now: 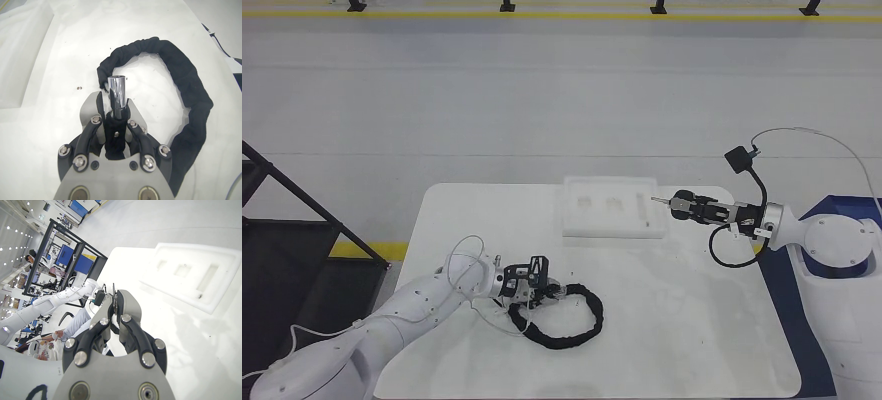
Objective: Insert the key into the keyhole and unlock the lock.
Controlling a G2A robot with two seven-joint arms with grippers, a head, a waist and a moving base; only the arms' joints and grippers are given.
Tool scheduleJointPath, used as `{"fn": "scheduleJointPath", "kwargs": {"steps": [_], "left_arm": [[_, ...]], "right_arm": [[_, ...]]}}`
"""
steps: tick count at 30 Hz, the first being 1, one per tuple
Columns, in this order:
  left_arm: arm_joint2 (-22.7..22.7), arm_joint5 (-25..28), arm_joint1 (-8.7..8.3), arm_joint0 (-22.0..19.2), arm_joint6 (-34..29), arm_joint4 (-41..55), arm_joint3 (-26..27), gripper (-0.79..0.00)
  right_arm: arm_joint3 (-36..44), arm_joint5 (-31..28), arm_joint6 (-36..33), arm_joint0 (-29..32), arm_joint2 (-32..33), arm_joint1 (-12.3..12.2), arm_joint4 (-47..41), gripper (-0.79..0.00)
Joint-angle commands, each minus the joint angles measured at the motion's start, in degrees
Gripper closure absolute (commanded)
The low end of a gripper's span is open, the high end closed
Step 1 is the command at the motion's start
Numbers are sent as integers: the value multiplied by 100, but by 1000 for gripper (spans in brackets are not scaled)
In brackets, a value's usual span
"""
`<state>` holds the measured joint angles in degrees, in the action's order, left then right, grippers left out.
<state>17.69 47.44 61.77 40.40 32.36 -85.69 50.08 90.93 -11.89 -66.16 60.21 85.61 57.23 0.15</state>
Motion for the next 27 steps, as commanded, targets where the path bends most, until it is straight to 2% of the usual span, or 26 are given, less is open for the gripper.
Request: {"fn": "scheduleJointPath", "kwargs": {"steps": [1,11,19,23,27], "left_arm": [[37,24,12,-3,34,1,-30,0],[335,351,-24,-18,222,191,156,0],[709,967,-143,-15,337,602,559,0],[832,1056,-181,-60,385,736,831,0],[860,1056,-223,-239,535,838,1156,0]], "right_arm": [[0,0,0,0,0,0,0,0],[0,0,0,0,0,0,0,0],[88,48,71,84,-66,-2,31,0],[370,3,-604,56,-212,-35,-199,0],[731,159,-967,47,-240,-80,-230,0]]}}
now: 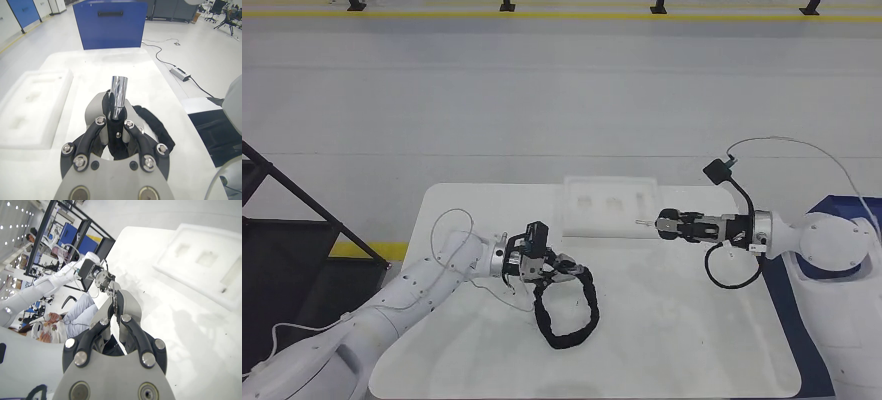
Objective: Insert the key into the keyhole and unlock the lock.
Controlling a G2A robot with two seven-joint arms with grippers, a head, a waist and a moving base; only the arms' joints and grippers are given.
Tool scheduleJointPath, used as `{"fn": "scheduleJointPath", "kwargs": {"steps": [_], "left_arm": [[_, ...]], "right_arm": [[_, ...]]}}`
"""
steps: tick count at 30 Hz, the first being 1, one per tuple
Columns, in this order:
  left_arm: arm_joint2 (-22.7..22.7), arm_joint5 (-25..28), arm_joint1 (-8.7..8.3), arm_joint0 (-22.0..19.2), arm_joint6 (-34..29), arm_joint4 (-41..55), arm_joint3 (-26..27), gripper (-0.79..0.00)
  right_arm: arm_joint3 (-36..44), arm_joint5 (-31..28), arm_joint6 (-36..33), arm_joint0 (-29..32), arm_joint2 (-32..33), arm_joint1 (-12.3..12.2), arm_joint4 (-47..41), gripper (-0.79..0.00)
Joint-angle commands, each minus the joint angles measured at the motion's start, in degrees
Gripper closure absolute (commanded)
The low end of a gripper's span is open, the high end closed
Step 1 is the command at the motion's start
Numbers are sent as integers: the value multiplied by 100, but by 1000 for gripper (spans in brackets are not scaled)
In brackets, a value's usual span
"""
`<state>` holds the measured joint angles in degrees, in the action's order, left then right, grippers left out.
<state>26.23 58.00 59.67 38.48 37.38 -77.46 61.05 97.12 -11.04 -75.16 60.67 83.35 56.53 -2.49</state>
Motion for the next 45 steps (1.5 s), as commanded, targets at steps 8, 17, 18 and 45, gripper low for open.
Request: {"fn": "scheduleJointPath", "kwargs": {"steps": [8,17,18,45], "left_arm": [[56,0,-34,-333,308,4,464,0],[-85,0,36,-703,764,-98,463,0],[-114,0,45,-744,809,-121,439,0],[-168,-116,128,-768,524,98,439,0]], "right_arm": [[661,1092,-578,-89,-53,-75,-391,0],[799,1685,-845,-220,-64,-142,-741,0],[808,1696,-855,-228,-69,-149,-750,0],[1630,2081,-1069,-480,-533,-227,131,0]]}}
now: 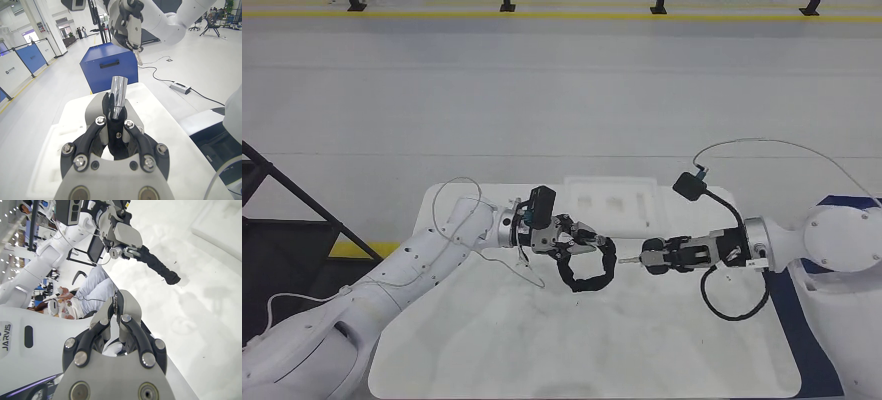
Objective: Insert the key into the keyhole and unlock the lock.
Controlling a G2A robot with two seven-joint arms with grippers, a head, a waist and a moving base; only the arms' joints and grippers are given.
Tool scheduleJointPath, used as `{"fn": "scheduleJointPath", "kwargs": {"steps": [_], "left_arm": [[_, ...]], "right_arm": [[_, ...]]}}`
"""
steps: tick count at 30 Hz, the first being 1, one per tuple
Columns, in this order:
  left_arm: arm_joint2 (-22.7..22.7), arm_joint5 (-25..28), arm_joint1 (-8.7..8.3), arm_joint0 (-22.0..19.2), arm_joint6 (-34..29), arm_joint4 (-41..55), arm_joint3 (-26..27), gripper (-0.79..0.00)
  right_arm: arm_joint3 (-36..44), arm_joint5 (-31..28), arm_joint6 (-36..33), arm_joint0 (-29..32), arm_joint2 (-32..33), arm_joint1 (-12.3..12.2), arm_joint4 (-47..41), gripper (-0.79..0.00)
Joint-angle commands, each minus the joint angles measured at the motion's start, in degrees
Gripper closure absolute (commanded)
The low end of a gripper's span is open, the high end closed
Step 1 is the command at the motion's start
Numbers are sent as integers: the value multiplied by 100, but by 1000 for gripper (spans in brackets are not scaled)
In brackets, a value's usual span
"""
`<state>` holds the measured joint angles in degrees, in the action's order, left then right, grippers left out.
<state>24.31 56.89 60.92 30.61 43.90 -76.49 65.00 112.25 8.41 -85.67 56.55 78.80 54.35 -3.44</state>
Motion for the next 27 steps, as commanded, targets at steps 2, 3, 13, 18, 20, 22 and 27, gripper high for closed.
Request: {"fn": "scheduleJointPath", "kwargs": {"steps": [2,3,13,18,20,22,27], "left_arm": [[50,24,14,14,-242,-102,81,0],[58,14,23,-3,-263,-199,126,0],[-31,-513,106,-3,863,-1241,-2,0],[-227,-663,140,-69,1013,-1246,-156,0],[-297,-686,154,-98,1036,-1173,-221,0],[-351,-701,167,-125,1051,-1076,-271,0],[-443,-726,190,-194,1076,-967,-368,0]], "right_arm": [[263,427,-35,-206,-225,-19,473,0],[339,572,-77,-288,-303,-29,672,0],[690,1234,213,-679,-799,-152,1193,0],[832,1458,437,-696,-996,-260,1304,0],[867,1519,498,-723,-1073,-305,1351,0],[897,1584,562,-756,-1150,-351,1426,0],[915,1773,751,-840,-1332,-460,1430,0]]}}
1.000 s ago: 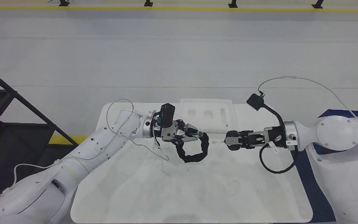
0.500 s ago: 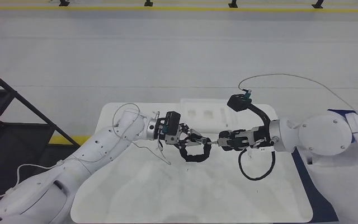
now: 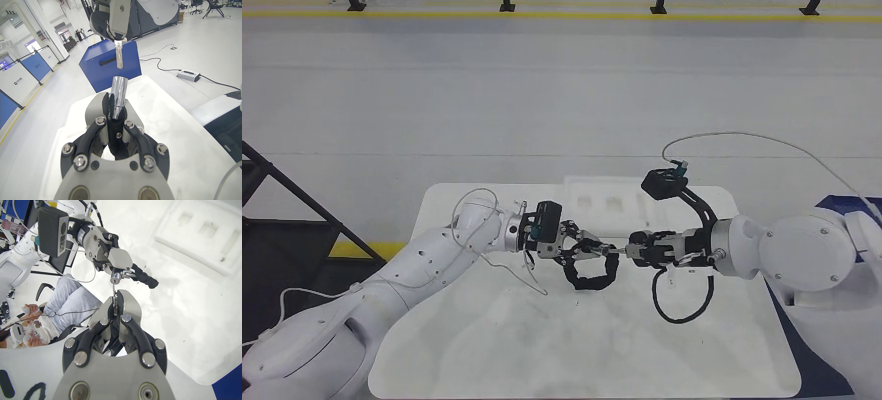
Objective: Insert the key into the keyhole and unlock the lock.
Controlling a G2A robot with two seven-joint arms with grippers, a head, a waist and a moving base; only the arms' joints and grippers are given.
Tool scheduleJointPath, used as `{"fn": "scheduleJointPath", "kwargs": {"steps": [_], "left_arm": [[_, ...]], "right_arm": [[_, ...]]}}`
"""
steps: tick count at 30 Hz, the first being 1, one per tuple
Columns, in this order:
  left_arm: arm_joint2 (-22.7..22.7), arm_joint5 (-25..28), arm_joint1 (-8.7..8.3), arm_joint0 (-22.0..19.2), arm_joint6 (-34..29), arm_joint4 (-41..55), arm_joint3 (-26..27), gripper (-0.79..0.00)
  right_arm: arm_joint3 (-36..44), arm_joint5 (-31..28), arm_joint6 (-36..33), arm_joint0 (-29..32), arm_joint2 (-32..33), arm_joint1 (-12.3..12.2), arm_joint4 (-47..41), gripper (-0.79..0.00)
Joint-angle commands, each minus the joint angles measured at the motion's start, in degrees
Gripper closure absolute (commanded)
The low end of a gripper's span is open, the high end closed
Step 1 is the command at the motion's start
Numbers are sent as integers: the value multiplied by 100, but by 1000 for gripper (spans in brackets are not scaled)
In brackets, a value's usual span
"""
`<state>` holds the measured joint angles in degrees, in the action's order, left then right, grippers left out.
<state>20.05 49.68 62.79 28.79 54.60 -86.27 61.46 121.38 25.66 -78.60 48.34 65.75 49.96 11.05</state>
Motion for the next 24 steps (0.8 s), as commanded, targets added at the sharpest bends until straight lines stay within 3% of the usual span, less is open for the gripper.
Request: {"fn": "scheduleJointPath", "kwargs": {"steps": [1,24], "left_arm": [[-31,-13,7,-21,14,20,-25,0],[-208,-18,48,-127,18,223,-183,0]], "right_arm": [[13,87,85,-41,-62,-43,-9,0],[1,657,655,-643,-893,-448,-472,0]]}}
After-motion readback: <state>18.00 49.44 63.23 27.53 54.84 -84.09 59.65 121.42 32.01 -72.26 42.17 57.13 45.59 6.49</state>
